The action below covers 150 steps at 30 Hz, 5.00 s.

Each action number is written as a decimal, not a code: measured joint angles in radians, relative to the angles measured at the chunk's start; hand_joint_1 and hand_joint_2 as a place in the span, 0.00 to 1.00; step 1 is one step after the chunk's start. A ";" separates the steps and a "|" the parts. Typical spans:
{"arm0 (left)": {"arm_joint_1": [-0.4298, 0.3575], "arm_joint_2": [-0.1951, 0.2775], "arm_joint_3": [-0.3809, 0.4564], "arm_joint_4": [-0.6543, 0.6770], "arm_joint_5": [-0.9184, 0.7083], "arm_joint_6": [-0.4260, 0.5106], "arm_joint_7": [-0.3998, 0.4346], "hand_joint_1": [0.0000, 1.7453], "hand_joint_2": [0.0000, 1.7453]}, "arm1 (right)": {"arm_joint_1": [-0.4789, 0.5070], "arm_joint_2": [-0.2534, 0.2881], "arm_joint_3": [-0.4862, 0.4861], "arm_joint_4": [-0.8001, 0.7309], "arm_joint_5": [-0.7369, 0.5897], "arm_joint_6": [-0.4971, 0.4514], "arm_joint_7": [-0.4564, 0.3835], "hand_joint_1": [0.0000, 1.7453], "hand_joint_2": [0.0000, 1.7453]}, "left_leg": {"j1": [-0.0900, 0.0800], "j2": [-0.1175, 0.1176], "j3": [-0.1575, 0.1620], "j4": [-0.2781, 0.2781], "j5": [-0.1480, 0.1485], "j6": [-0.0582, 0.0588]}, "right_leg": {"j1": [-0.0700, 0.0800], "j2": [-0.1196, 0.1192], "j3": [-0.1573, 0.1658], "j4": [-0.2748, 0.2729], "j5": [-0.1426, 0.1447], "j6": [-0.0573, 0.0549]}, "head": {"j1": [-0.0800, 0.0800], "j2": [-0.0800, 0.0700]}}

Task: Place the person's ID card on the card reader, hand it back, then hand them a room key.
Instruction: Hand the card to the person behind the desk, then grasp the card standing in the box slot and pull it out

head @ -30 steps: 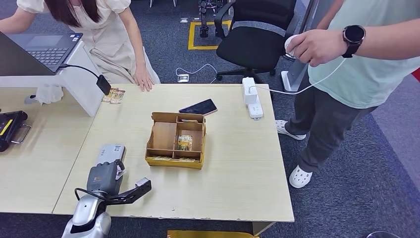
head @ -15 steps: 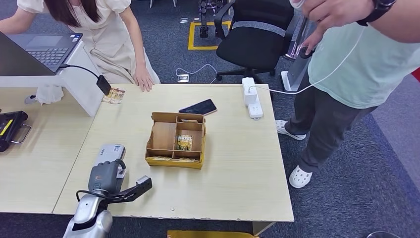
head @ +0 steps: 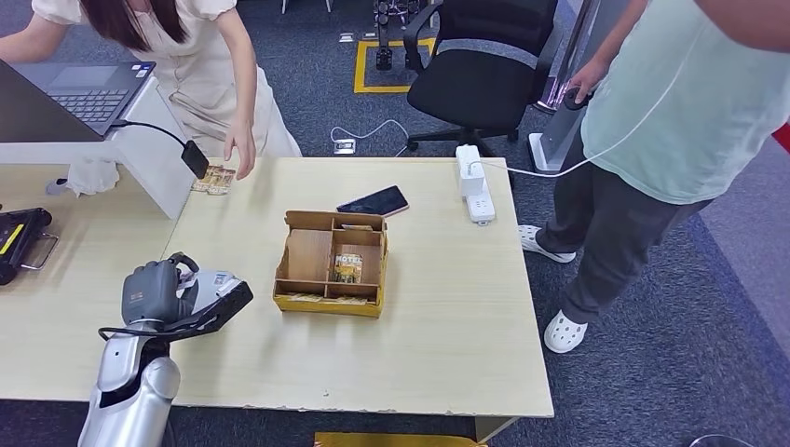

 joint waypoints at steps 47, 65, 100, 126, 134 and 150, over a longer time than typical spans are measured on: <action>-0.182 -0.067 -0.021 -0.109 0.139 -0.094 -0.009 1.00 1.00 | -0.005 0.005 0.047 0.000 -0.012 0.014 0.006 0.00 1.00 | 0.000 0.000 0.000 0.000 0.000 0.000 | 0.000 0.001 0.000 0.000 0.001 -0.001 | 0.000 0.000; -0.182 -0.052 -0.028 -0.109 0.105 -0.090 0.019 0.00 1.00 | -0.005 0.005 0.047 0.000 -0.013 0.013 0.007 0.00 1.00 | 0.000 0.000 0.000 0.000 0.001 0.000 | 0.000 0.001 0.000 0.000 0.001 -0.001 | 0.000 0.000; -0.171 0.066 0.249 0.045 -0.211 0.023 0.190 0.00 1.00 | 0.004 0.004 0.047 0.000 -0.034 0.006 0.014 0.00 1.00 | 0.000 0.001 0.000 -0.001 0.000 -0.001 | 0.000 0.001 -0.001 0.001 -0.001 -0.001 | 0.000 0.000; -0.012 0.221 0.432 -0.089 0.334 -0.208 -0.232 0.00 1.00 | 0.028 -0.002 0.000 0.000 -0.047 -0.026 -0.024 0.00 1.00 | 0.000 0.001 0.001 -0.002 0.000 -0.003 | 0.000 0.002 -0.001 0.001 -0.001 -0.004 | 0.000 0.000; 0.109 0.299 0.266 -0.294 0.508 -0.300 -0.279 0.00 1.00 | 0.028 -0.012 -0.010 0.000 -0.048 -0.026 -0.029 0.00 1.00 | 0.000 0.002 0.001 -0.003 -0.001 -0.003 | 0.000 0.002 -0.002 0.001 -0.003 -0.004 | 0.000 0.000; 0.377 0.626 -0.080 -0.625 0.601 -0.378 -0.213 0.00 1.00 | 0.022 -0.021 -0.012 0.000 -0.046 -0.022 -0.021 0.00 1.00 | 0.002 0.002 0.001 -0.003 -0.002 -0.004 | 0.002 0.003 -0.002 0.001 -0.003 -0.005 | 0.000 0.000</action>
